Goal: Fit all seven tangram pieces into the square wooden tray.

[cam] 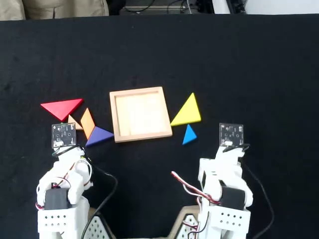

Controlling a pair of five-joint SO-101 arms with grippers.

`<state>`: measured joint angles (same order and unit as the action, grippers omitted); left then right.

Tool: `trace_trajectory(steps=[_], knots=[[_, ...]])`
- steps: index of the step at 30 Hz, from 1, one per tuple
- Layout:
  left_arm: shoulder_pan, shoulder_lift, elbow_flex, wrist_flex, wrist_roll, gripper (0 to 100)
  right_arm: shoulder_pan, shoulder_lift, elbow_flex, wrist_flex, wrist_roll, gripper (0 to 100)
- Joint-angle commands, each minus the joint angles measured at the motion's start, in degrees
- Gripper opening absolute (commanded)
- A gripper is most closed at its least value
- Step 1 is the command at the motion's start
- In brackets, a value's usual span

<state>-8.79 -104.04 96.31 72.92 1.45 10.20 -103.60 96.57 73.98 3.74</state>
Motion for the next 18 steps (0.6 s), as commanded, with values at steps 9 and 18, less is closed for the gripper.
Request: trace_trajectory(steps=[9, 18], knots=[[-0.4, -0.26, 1.01, 0.18, 0.09, 3, 0.7, -3.74, -0.04, 0.35, 0.53, 1.4], [-0.31, -0.26, 1.01, 0.18, 0.09, 3, 0.53, -3.74, -0.04, 0.35, 0.35, 1.5]])
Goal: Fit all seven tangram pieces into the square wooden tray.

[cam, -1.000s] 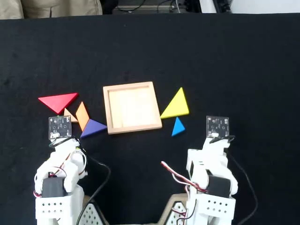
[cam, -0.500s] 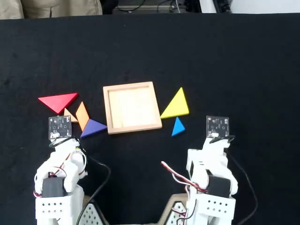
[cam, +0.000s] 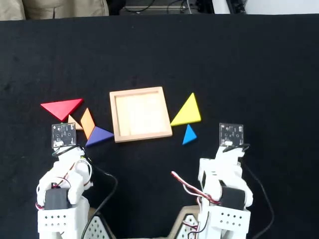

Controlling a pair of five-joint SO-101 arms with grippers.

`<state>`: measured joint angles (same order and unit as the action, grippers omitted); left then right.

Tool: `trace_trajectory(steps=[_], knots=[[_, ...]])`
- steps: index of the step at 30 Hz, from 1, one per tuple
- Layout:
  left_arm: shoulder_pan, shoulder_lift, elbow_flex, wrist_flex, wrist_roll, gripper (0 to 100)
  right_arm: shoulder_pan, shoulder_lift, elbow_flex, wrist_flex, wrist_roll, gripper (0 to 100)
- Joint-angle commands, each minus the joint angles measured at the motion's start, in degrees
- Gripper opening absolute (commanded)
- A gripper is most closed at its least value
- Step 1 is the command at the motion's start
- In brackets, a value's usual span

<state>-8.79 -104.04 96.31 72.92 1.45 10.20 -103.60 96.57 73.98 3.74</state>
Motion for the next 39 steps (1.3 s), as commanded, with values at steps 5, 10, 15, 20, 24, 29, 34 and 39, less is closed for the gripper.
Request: trace_trajectory(steps=[5, 10, 15, 20, 24, 29, 34, 39], knots=[[-0.22, -0.26, 1.01, 0.18, 0.09, 3, 0.53, -3.74, -0.04, 0.35, 0.35, 1.5], [0.04, -0.26, 1.01, 0.18, 0.09, 3, 0.53, -3.82, -0.04, 0.0, 0.53, 1.5], [3.74, -0.26, 1.01, 0.18, 0.0, 3, 0.44, -3.82, -0.04, 0.0, 0.62, 1.5], [6.37, -0.26, 1.01, 0.18, -0.09, 3, 0.44, -3.91, -0.04, -3.52, 0.35, 1.5], [9.36, -0.26, 1.01, 0.18, -0.18, 3, 0.97, -3.91, -0.04, -14.33, 0.7, 1.5], [8.66, -0.44, -1.63, -1.32, -0.18, 3, -1.67, -3.82, -0.04, -17.49, 13.98, 7.0], [3.56, -0.44, -10.24, -2.02, 0.09, 3, -1.85, -3.91, -0.04, -20.75, 18.11, 18.3], [3.03, -0.44, -12.79, -6.51, -0.26, 3, -1.58, -3.91, -0.31, -24.0, 18.37, 21.0]])
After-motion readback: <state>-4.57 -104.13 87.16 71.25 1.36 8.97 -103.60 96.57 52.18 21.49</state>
